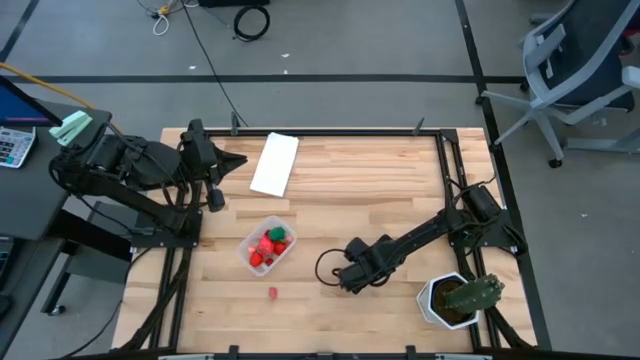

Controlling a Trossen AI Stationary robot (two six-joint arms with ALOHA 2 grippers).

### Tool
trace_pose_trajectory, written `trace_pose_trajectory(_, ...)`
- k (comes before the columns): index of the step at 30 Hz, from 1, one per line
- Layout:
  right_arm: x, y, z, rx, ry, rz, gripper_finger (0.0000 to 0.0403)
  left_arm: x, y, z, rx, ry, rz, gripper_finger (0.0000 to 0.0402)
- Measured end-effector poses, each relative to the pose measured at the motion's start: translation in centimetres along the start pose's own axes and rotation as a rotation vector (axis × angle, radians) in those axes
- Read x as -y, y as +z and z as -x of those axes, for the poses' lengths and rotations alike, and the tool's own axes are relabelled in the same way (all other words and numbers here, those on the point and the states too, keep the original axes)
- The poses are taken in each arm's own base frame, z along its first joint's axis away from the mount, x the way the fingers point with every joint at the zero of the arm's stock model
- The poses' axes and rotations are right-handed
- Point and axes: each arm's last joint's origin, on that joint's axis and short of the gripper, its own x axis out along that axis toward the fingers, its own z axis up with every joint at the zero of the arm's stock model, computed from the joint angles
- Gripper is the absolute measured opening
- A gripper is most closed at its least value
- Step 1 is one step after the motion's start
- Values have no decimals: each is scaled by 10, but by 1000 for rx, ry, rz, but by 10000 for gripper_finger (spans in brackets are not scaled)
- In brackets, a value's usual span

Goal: Pick and placing Produce into tupperware
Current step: Put the peach into the transparent bin

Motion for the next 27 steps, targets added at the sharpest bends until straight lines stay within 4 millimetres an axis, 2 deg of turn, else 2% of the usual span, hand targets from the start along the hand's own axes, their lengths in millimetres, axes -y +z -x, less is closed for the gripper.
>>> trace_pose_trajectory(7,-2,-6,1,0,4,9,175,0,0,0,0,0,0,24)
trace_pose_trajectory(17,-4,-2,1,81,10,67,25,0,0,0,0,0,1,33)
trace_pose_trajectory(23,-15,7,4,205,96,178,20,0,0,0,1,0,0,29)
trace_pose_trajectory(27,-31,30,18,395,251,276,19,0,1,0,8,-1,6,23)
